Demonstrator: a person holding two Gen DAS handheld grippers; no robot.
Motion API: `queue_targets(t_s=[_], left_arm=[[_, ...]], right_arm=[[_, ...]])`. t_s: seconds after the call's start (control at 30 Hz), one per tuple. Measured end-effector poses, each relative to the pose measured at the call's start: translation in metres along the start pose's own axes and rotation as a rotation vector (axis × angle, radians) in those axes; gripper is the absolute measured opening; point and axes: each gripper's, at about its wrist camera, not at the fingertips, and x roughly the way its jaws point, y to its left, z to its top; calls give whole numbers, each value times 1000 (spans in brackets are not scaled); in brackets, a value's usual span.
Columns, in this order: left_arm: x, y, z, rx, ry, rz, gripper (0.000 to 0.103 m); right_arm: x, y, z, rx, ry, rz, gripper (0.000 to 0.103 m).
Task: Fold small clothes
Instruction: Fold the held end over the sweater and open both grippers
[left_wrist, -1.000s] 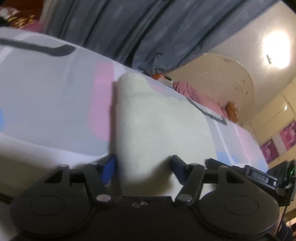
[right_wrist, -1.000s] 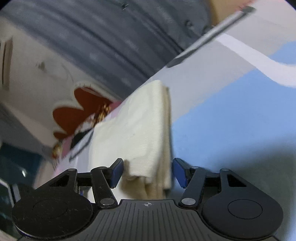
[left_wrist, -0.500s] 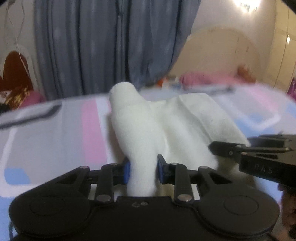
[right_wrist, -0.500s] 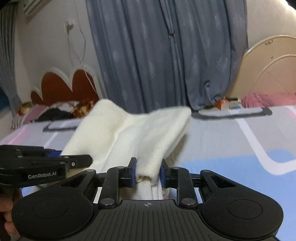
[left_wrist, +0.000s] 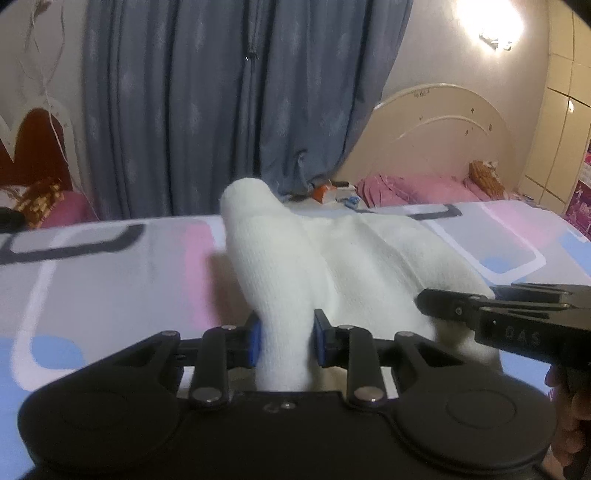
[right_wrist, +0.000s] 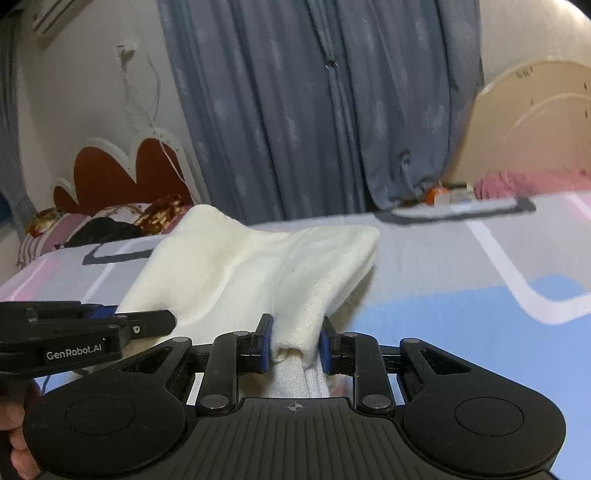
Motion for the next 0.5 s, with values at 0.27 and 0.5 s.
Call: queue_targets(t_s=[0.27,0.5], left_arm=[[-55,64,1,1,-20,30,26],[-85,144,-21,-74,27,75,26]], right_arm=[[1,88,3,-49,-26,57,24],[25,175,-16,-39,7,142,24]])
